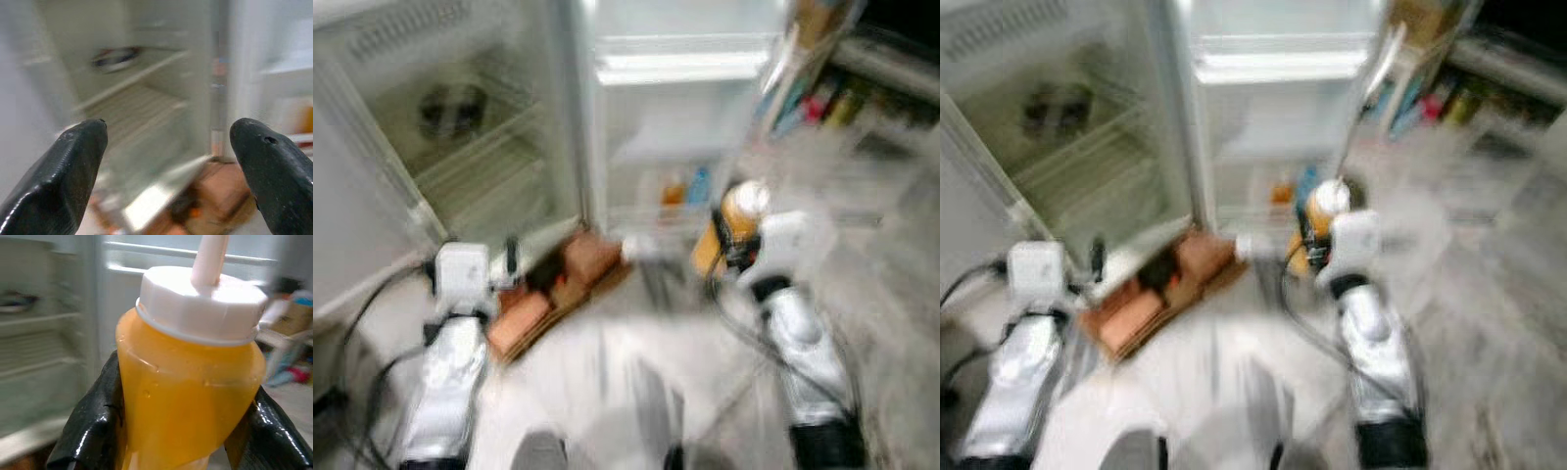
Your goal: Restocking fridge
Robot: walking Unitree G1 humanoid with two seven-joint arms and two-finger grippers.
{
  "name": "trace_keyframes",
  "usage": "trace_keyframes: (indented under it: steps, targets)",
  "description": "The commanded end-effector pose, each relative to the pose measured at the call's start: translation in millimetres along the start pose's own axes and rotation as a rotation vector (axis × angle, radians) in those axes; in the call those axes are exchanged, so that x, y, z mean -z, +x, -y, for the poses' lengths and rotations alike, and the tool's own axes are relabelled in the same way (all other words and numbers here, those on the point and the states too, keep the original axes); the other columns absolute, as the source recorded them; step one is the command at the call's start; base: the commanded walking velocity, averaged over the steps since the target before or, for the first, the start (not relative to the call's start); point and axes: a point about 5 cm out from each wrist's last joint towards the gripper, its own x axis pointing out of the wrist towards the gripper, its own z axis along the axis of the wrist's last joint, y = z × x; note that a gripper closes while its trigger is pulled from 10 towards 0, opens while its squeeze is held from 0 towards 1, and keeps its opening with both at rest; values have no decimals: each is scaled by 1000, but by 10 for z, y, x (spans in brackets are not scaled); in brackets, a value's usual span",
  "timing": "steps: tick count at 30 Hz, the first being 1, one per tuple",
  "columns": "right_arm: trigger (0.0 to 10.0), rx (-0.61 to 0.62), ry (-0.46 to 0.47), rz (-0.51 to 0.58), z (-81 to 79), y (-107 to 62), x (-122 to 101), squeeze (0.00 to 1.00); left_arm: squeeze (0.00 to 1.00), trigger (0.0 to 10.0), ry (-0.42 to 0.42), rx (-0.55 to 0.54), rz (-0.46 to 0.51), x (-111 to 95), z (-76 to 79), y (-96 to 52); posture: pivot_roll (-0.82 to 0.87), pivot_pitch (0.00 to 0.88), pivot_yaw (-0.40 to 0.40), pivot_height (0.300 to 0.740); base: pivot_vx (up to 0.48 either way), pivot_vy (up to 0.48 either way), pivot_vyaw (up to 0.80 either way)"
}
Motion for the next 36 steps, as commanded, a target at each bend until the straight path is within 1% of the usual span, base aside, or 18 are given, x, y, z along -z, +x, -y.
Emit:
trace_keyframes:
  steps: [1, 5, 7, 9, 11, 13, 15, 19, 26, 36]
  targets:
    - [10000, 28, -31, 28, 116, 20, -87, 0, 0, 10000, -11, 21, 16, -51, 59, 18, 52, 134, -30, 740, 0, 0, 0]
    - [10000, 42, -47, 29, 146, 29, -102, 0, 0, 10000, -11, 29, 22, -64, 71, 16, 52, 137, -27, 740, 0, 0, 0]
    - [10000, 60, -49, 25, 163, 30, -97, 0, 0, 10000, -22, 60, 24, -70, 92, 7, 52, 136, -22, 740, 0, 0, 0]
    - [10000, 62, -51, 19, 133, 29, -74, 0, 0, 10000, -48, 102, 29, -86, 126, 10, 54, 134, -21, 740, 0, 0, 0]
    - [10000, 62, -48, 17, 123, 26, -68, 0, 0, 10000, -52, 109, 35, -102, 138, 13, 54, 133, -22, 740, 0, 0, 0]
    - [10000, 70, -24, -7, 119, 20, -37, 0, 0, 10000, -66, 120, 42, -114, 151, 15, 54, 130, -26, 740, 0, 0, 0]
    - [10000, 70, -29, -8, 120, 16, -34, 0, 0, 10000, -68, 123, 43, -116, 156, 13, 53, 130, -29, 740, 0, 0, -278]
    - [10000, 61, -31, -7, 126, 8, -28, 0, 0, 10000, -76, 132, 41, -105, 174, -5, 52, 128, -37, 740, 291, 0, -728]
    - [10000, 43, -37, -15, 123, 34, -26, 0, 0, 10000, -82, 135, 37, -89, 212, -26, 51, 126, -47, 740, 476, 0, 0]
    - [10000, 39, -41, -20, 117, 30, -18, 0, 0, 10000, -84, 126, 32, -79, 204, -18, 45, 138, -48, 740, 480, 0, 0]
